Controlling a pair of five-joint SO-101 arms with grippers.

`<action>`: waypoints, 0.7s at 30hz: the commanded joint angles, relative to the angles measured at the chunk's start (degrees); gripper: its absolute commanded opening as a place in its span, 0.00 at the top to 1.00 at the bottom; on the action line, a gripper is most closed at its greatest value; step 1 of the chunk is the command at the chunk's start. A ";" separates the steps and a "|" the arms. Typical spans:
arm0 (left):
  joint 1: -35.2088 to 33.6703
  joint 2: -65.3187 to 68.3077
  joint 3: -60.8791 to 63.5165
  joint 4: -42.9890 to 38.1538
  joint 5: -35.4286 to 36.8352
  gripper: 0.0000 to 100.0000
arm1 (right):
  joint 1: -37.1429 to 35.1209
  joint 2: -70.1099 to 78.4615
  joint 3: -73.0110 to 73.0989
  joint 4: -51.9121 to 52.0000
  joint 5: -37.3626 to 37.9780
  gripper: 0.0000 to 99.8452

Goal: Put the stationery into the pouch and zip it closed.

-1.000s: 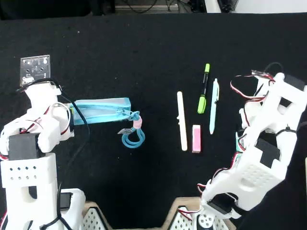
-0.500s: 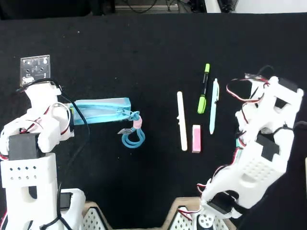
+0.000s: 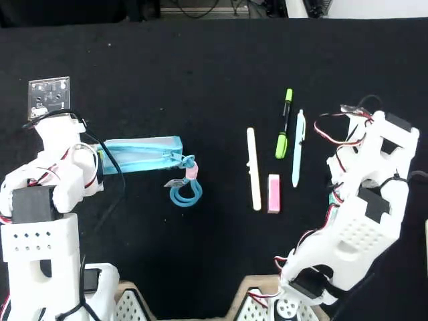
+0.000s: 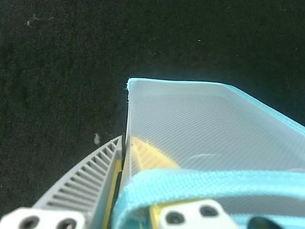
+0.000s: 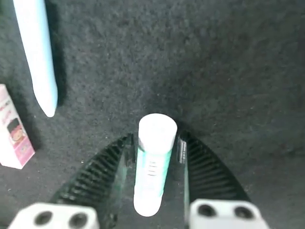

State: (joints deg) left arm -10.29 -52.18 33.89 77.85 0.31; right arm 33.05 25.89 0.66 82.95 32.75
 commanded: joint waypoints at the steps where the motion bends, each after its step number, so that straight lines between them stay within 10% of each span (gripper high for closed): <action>1: -0.31 0.44 -0.13 -0.35 0.53 0.97 | -1.14 -0.22 0.40 -0.79 0.44 0.85; 21: -0.31 0.44 -0.13 -0.35 0.53 0.97 | -1.05 -1.36 3.74 -7.47 0.09 0.98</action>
State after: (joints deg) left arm -10.29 -52.18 33.89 77.85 0.31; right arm 33.14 25.71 4.70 76.62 32.75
